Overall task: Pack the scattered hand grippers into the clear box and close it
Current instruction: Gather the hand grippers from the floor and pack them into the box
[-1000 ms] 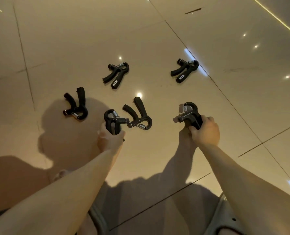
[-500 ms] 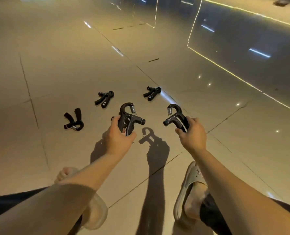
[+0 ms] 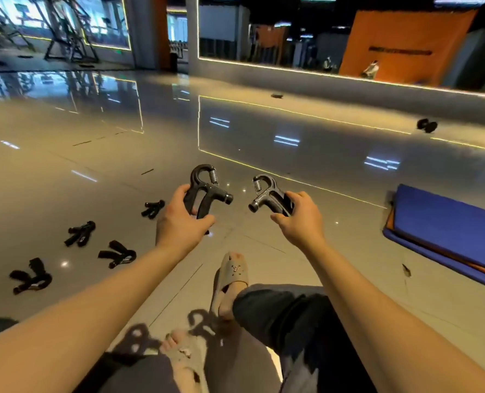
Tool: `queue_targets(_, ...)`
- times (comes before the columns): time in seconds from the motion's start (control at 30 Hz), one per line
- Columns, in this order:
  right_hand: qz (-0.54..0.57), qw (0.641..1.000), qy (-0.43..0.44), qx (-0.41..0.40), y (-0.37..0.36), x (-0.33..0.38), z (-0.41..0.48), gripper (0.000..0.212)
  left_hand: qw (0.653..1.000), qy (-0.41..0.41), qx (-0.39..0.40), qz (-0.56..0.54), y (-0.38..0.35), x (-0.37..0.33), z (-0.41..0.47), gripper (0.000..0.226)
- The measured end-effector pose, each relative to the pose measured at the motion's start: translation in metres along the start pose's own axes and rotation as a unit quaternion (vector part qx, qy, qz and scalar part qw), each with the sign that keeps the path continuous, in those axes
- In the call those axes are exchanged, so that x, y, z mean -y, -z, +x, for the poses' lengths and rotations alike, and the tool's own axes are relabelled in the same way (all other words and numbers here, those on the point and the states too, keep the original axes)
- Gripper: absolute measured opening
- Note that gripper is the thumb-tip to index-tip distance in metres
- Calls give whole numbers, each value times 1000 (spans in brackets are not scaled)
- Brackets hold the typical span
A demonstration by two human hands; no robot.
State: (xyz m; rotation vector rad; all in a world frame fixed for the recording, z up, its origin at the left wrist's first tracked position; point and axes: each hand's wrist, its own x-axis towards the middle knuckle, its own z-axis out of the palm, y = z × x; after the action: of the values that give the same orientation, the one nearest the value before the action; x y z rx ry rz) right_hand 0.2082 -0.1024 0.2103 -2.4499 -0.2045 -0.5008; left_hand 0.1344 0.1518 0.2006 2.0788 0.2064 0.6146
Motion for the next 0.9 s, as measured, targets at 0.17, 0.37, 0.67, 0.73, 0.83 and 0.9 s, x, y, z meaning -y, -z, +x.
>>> queue_targets(0.17,-38,998,-17,-38,109,-15,-58,48,994,-76,55,-52,-22,-69,-42,71)
queue_targets(0.37,-111,991,-61,-34,229,-43,-129,47,978,-130,126,-102,-73,-140,-93,70)
queue_targets(0.67,-175,965,-177,-81,358,-116,-250,43,945,-153,245,-156,-157,-233,-203,69)
queue_targets(0.73,-181,958,-204,-88,378,-132,-274,44,935,-149,273,-169,-174,-252,-224,69)
queue_targets(0.83,-182,949,-237,-103,403,-153,-303,46,920,-137,312,-193,-197,-279,-253,67)
queue_targets(0.9,-190,943,-252,-103,417,-165,-316,42,911,-132,333,-206,-212,-291,-268,67)
